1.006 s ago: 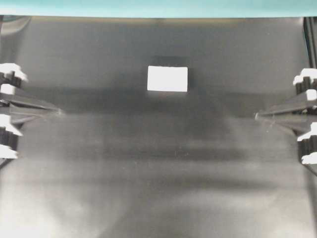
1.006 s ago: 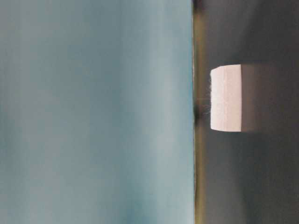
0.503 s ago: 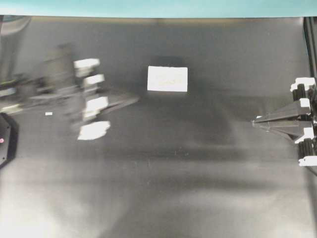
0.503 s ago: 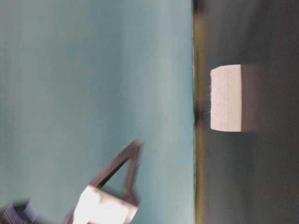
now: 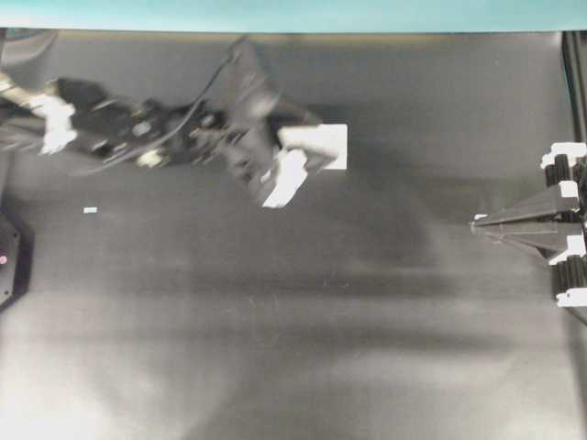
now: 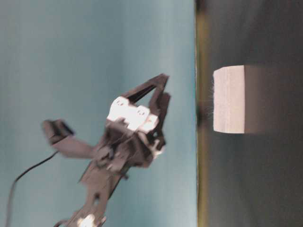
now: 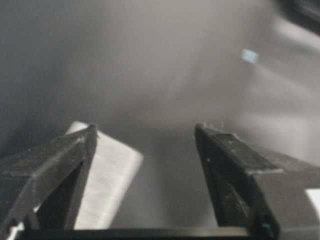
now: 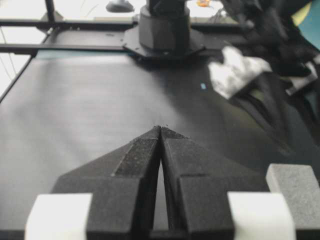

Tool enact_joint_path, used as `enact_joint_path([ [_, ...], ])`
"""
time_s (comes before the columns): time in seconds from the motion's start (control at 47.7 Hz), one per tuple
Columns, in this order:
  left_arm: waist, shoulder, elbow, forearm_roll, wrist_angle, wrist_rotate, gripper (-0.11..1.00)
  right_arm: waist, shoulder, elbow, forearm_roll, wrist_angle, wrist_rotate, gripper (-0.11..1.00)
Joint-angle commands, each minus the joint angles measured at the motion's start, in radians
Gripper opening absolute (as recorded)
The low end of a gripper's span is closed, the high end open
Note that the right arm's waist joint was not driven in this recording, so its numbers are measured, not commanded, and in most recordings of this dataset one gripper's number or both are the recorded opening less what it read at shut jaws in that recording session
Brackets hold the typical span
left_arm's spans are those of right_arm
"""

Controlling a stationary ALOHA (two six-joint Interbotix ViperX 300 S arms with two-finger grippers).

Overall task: Push the sponge with the left arm to wipe the table.
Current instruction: 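Reach the left gripper to the white sponge and grasp it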

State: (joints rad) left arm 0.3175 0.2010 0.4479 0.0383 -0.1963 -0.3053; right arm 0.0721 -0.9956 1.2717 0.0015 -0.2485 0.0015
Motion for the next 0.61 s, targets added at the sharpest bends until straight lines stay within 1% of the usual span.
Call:
enact_joint_path([
  [0.0,0.031,0.054,-0.046,0.003,0.017,-0.006,0.72,0.0,0.003,-0.006,0.0,-0.011,0.008,0.01],
  [0.084,0.049,0.1,-0.071,0.005,0.028,-0.005,0.71,0.0,0.005,-0.003,0.0,-0.011,0.008,0.01],
  [0.21,0.057,0.146,-0.087,0.005,0.029,-0.002,0.7,0.0,0.003,0.003,0.0,-0.012,0.008,0.01],
  [0.398,0.057,0.179,-0.08,0.005,0.029,-0.008,0.7,0.0,0.003,0.015,0.0,-0.012,0.008,0.01],
  [0.587,0.057,0.181,-0.046,0.005,0.029,-0.015,0.69,0.0,0.003,0.017,0.002,-0.012,0.008,0.01],
])
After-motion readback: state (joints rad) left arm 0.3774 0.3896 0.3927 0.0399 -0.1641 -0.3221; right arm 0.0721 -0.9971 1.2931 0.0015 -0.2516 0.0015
